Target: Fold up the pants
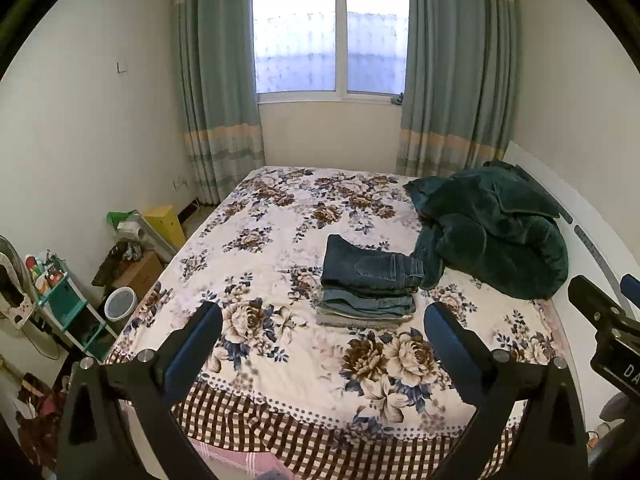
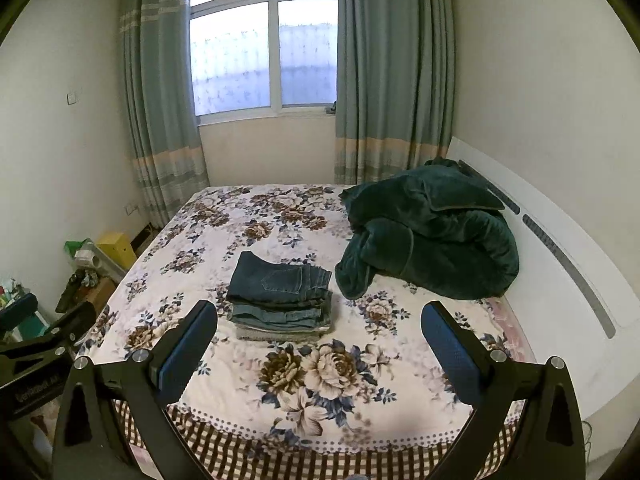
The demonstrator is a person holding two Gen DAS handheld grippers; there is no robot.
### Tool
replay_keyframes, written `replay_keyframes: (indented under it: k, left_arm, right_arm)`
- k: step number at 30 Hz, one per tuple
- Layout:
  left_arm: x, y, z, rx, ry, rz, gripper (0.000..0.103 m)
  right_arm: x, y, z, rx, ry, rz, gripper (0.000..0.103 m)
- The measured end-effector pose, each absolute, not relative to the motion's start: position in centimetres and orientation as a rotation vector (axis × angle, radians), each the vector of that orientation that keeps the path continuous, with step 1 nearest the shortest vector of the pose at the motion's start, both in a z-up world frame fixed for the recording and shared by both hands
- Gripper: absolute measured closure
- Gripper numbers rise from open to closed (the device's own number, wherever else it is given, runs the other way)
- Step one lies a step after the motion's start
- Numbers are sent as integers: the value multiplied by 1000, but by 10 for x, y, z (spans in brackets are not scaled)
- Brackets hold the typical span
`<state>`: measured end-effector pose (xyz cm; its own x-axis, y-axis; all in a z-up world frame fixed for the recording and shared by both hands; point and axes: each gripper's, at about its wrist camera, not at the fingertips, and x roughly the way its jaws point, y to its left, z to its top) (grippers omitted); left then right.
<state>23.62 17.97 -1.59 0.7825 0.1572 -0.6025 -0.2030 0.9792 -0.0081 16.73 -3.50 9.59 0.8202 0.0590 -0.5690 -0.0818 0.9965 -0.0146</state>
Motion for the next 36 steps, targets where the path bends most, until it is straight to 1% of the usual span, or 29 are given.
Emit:
replay_keyframes:
  k: [18,36]
  left_arm:
    - [240,179,-19,-64,637,193,0]
    - [254,176,-8,-65,620,178,0]
  right_arm:
    - [184,-39,85,-26,625,85,0]
    - [186,-40,85,-26,627,84,0]
